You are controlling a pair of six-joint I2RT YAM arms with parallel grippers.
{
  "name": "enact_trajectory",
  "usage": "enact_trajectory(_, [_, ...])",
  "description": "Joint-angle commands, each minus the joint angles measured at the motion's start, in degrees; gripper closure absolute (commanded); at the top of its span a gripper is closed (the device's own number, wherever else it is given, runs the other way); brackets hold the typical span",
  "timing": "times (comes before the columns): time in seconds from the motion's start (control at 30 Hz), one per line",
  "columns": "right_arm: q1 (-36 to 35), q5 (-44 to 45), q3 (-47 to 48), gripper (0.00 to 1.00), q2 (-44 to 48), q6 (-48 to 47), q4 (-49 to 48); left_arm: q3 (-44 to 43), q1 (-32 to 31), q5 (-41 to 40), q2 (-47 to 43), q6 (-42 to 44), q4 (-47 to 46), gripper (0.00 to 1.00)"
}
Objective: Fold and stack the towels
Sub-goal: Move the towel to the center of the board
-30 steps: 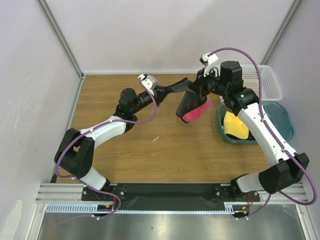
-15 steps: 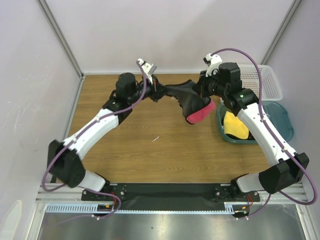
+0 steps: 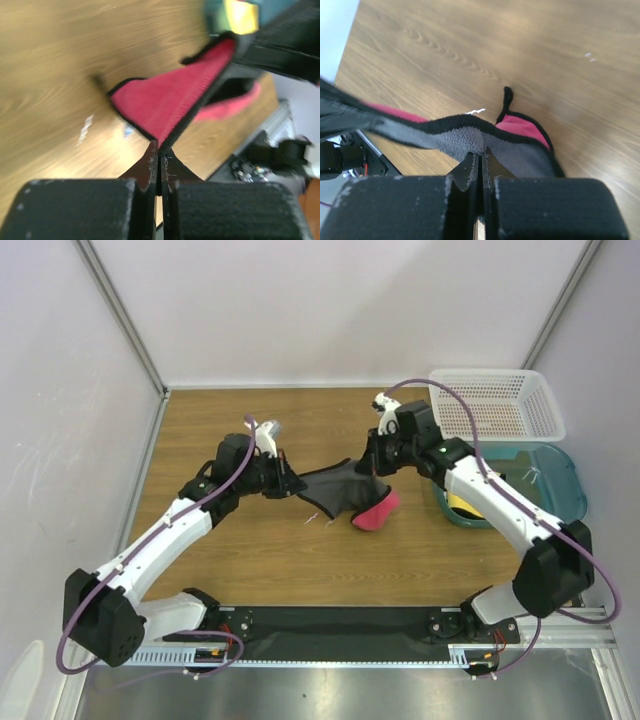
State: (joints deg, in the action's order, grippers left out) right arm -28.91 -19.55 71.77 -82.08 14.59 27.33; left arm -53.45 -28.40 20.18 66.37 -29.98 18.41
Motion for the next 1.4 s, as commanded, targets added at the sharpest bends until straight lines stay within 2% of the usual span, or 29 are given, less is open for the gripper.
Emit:
enact_trajectory(0.0, [0.52, 5.75, -0.40, 0.99, -4.20, -0.26, -6.66, 3.44, 5.36, -6.81, -0.02, -1.58, 0.49, 1.00])
enact_trajectory(0.17, [0.34, 6.98, 5.39, 0.98, -12.91, -2.54, -9.49, 3.63, 8.18, -11.21, 7.35, 1.67, -8.30, 1.00])
enact_trajectory(0.23, [0.34, 6.55, 10.92, 1.00, -17.90, -3.16, -9.15, 2.31, 9.06, -13.33, 9.82, 2.90, -9.09, 1.00])
enact_trajectory(0.3, [0.25, 4.01, 18.19, 1.00, -20.91, -4.65, -4.76, 0.20, 9.16, -13.07, 11.06, 4.57, -8.05, 1.00])
enact_trajectory(0.37, [-0.18, 3.03, 20.69, 1.00, -22.33, -5.97, -3.08, -0.34, 9.16, -13.06, 10.02, 5.71, -7.08, 1.00])
enact_trajectory(0.57, [-1.94, 1.27, 21.84, 1.00, -18.03, -8.00, -0.44, 0.19, 9.16, -11.58, -0.87, 8.26, 0.65, 1.00])
enact_trajectory(0.83, [-9.84, 7.95, 19.99, 1.00, -6.08, -8.79, 7.38, -1.82, 9.07, -9.12, -15.90, 7.74, 12.60, 1.00])
enact_trajectory(1.07, [-15.12, 4.27, 16.57, 1.00, 6.57, -2.57, 11.95, -9.03, 9.07, -11.21, -27.24, 4.05, 27.62, 1.00])
enact_trajectory(1.17, [-15.74, 2.51, 11.22, 1.00, 10.53, 1.04, 10.74, -11.85, 9.07, -13.85, -29.80, 4.05, 32.99, 1.00])
enact_trajectory(1.27, [-14.96, 2.15, 5.15, 1.00, 10.90, 2.02, 8.10, -8.53, 9.07, -17.54, -29.63, 3.61, 33.01, 1.00])
enact_trajectory(1.37, [-13.46, 1.54, 3.82, 1.00, 6.00, 2.11, 7.13, -2.11, 9.07, -15.98, -26.74, 1.60, 25.73, 1.00])
